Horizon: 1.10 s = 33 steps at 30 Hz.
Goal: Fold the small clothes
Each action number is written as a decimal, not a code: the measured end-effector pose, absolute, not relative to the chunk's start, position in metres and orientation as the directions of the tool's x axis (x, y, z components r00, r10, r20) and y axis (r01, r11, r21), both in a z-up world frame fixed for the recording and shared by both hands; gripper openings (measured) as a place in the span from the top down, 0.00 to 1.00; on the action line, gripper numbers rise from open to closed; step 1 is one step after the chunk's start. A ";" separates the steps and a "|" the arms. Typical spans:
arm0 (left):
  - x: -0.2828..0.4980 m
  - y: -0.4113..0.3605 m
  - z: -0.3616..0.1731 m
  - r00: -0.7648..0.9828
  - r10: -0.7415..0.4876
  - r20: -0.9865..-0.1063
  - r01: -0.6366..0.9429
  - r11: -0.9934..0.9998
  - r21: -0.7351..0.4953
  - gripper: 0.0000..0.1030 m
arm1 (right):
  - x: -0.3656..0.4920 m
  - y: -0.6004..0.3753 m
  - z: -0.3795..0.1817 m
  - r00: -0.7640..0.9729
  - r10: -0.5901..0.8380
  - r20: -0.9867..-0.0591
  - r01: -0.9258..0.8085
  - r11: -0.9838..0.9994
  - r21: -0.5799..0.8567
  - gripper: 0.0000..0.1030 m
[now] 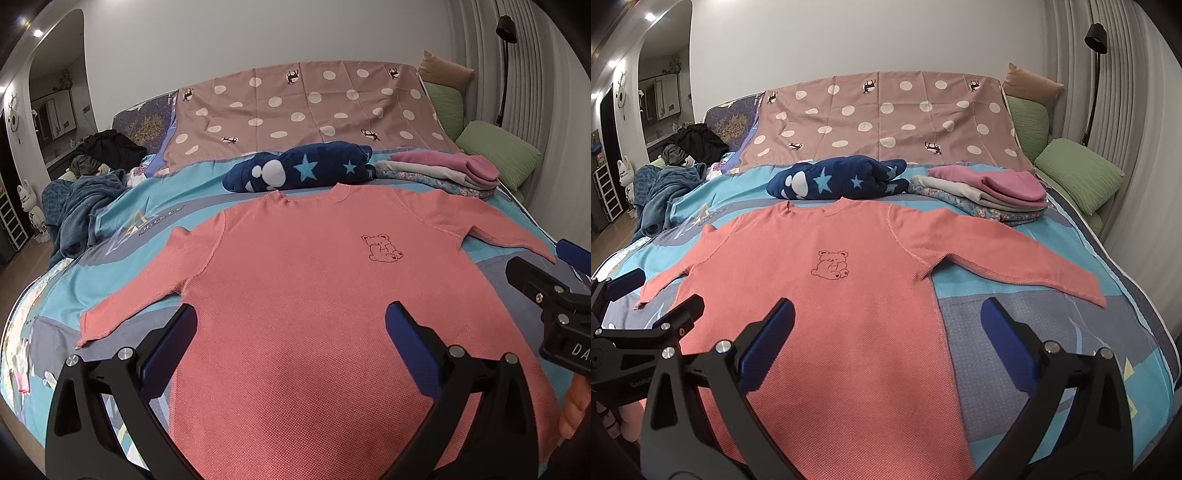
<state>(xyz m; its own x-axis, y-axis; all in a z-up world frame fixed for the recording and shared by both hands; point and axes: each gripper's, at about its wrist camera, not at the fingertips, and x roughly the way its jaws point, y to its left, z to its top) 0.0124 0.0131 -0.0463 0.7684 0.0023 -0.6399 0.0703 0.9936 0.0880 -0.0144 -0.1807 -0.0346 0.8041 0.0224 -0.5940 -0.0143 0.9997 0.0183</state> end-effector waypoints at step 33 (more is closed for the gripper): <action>0.023 0.143 -0.065 0.793 -0.191 -0.578 -0.049 0.926 -0.374 0.09 | -0.002 -0.182 -0.042 0.783 0.009 -0.622 -0.007 1.000 0.005 0.02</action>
